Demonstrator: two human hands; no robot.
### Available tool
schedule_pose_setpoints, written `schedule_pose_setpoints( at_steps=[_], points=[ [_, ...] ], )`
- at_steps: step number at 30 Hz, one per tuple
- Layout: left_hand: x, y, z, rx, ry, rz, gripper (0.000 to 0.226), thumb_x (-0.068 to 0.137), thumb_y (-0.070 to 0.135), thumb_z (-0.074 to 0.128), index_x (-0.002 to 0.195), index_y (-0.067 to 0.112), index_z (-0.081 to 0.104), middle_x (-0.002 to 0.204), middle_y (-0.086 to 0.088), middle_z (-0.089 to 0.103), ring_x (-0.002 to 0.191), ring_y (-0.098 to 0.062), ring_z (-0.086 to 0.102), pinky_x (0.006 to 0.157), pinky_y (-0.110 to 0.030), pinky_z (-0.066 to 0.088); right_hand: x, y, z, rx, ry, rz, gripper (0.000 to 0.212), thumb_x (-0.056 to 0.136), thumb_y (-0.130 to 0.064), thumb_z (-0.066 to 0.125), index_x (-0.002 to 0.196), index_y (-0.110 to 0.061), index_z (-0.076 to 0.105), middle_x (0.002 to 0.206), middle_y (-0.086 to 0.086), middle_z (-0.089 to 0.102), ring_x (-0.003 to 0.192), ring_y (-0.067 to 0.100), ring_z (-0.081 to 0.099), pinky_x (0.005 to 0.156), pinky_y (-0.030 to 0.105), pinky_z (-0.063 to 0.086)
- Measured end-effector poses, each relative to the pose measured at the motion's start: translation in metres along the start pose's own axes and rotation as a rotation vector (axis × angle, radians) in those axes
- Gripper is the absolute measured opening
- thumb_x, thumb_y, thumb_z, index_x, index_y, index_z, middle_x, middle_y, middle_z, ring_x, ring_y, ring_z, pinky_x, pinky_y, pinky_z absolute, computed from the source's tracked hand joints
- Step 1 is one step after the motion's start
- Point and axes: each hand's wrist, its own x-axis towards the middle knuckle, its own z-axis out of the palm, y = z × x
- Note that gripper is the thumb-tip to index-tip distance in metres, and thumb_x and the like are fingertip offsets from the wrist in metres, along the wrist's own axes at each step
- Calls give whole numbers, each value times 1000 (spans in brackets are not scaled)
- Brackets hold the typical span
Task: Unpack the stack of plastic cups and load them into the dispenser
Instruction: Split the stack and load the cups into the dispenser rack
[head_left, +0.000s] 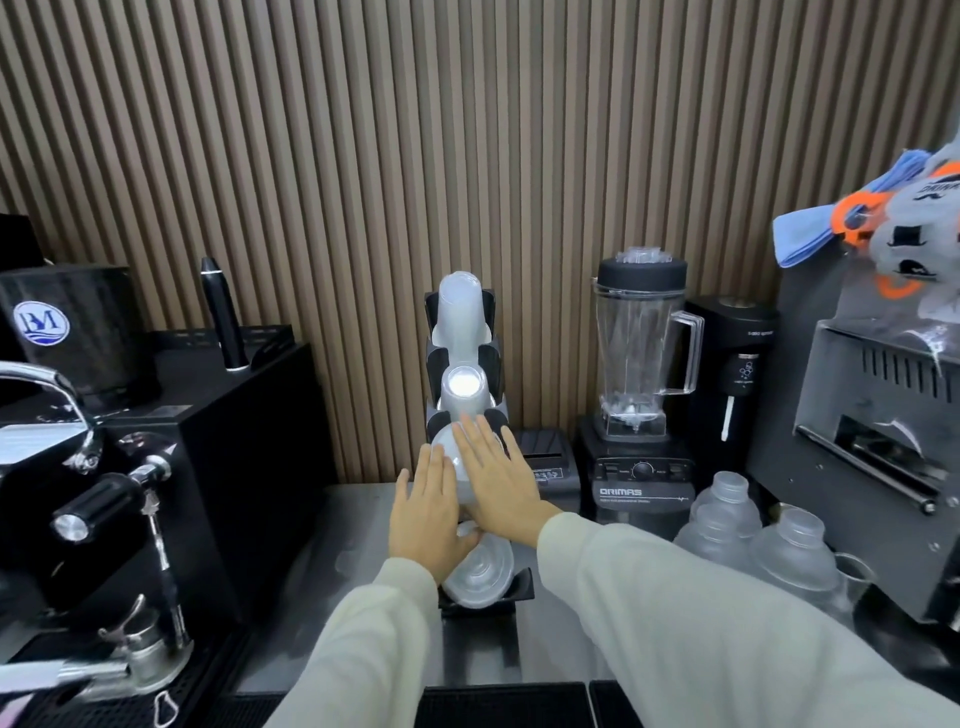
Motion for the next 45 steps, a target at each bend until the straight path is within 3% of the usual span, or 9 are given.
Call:
schedule_pose_setpoints(
  at_steps=[16,19,21,24,27,31,35,41,45],
  points=[
    [0,-2,-15,127,-106,4,98,83,63,50,148,6,4,158,-10,0,145,-29,-9,116,-52,7,-8,0,-28,-63,-79,-49,115,77,-48,68,149,-9,-13,160,8,-12,147,27,-14,111,53,-17],
    [1,-1,-22,112,-41,34,93,83,60,53,146,7,11,158,-11,1,145,-29,-8,116,-50,11,-36,-7,-49,176,83,34,97,81,-25,66,150,-6,0,161,8,0,148,23,-8,117,46,-10],
    [-1,1,-27,151,4,81,93,84,59,54,147,6,9,158,-13,-1,145,-31,-8,117,-49,13,-64,-12,-59,443,271,117,74,77,-3,60,145,-4,29,152,13,32,145,26,20,118,37,8],
    [-19,10,-25,76,118,142,85,81,43,63,144,5,20,155,-19,11,144,-37,6,113,-48,22,-125,-26,-46,621,500,196,34,73,2,55,104,-7,62,100,7,64,100,17,53,90,22,37],
    [-63,20,-5,-270,342,216,53,74,19,60,124,6,47,133,-19,48,122,-39,45,92,-45,47,-188,-44,-18,688,123,211,18,77,-2,54,91,-7,63,89,7,65,89,20,55,78,33,47],
    [-153,34,42,-745,242,127,39,76,19,37,112,18,52,113,0,52,103,-18,47,87,-37,45,-231,-52,18,716,-542,236,47,77,-19,61,122,-7,56,119,14,58,113,26,53,91,27,42],
    [-232,37,87,-1133,-20,11,47,76,28,47,122,31,38,124,11,41,114,-6,44,98,-35,41,-235,-59,28,701,-652,249,94,48,-57,47,128,-9,49,122,14,50,118,26,44,95,26,35],
    [-260,47,101,-1131,-284,-163,96,61,45,72,137,28,16,138,12,24,130,1,28,107,-16,29,-231,-63,22,652,-828,317,65,70,-41,72,120,-8,47,110,7,39,118,27,41,96,33,41],
    [-256,49,104,-1167,-359,-295,124,47,45,86,138,42,2,138,6,32,127,-7,39,107,-28,39,-232,-75,23,590,-843,323,74,72,-45,73,124,-1,43,122,15,40,120,32,40,99,33,37]
  ],
)
